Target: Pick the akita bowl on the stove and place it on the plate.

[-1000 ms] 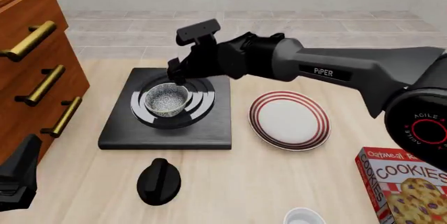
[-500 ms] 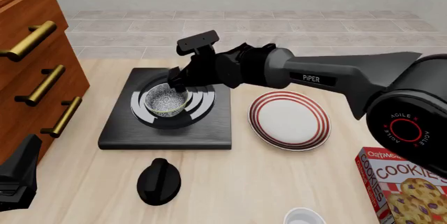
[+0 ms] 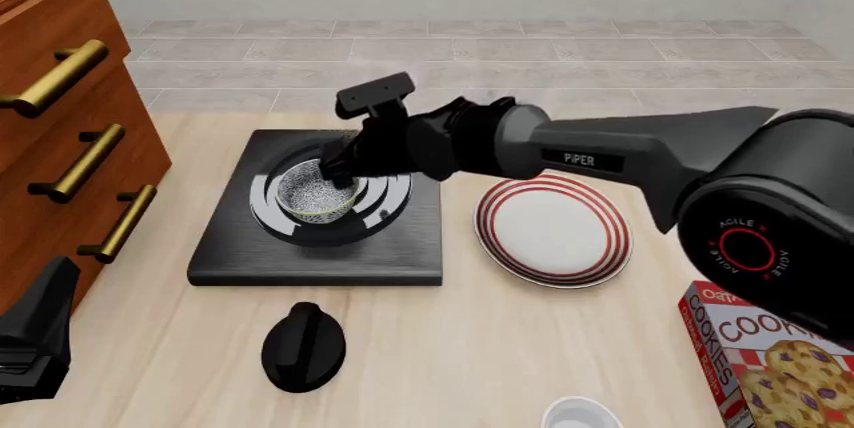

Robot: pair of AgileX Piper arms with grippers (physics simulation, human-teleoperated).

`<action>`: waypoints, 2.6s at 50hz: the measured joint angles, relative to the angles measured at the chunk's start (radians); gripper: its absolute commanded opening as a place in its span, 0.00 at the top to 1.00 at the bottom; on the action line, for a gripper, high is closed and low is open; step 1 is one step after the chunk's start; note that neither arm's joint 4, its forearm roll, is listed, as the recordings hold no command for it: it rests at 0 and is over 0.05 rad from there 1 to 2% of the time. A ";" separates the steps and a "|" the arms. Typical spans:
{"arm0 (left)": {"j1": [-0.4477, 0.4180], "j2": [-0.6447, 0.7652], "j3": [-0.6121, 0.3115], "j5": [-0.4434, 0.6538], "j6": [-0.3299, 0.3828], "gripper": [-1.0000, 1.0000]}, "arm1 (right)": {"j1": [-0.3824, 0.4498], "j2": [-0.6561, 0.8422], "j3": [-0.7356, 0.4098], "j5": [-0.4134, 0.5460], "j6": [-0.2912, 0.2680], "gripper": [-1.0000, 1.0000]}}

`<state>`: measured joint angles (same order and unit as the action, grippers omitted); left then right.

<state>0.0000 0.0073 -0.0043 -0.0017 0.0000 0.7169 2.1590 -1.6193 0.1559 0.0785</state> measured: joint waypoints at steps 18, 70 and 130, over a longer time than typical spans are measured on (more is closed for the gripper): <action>0.000 0.000 0.000 0.000 0.000 0.00 | 0.006 0.021 0.008 -0.022 0.006 0.00; 0.000 0.000 0.000 0.000 0.000 0.00 | -0.003 0.067 0.006 -0.051 0.028 0.00; 0.000 0.000 0.000 0.000 0.000 0.00 | -0.064 -0.129 0.158 -0.041 -0.039 1.00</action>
<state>0.0000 0.0073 -0.0043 -0.0017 0.0000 0.6531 2.0303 -1.4611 0.1145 0.0396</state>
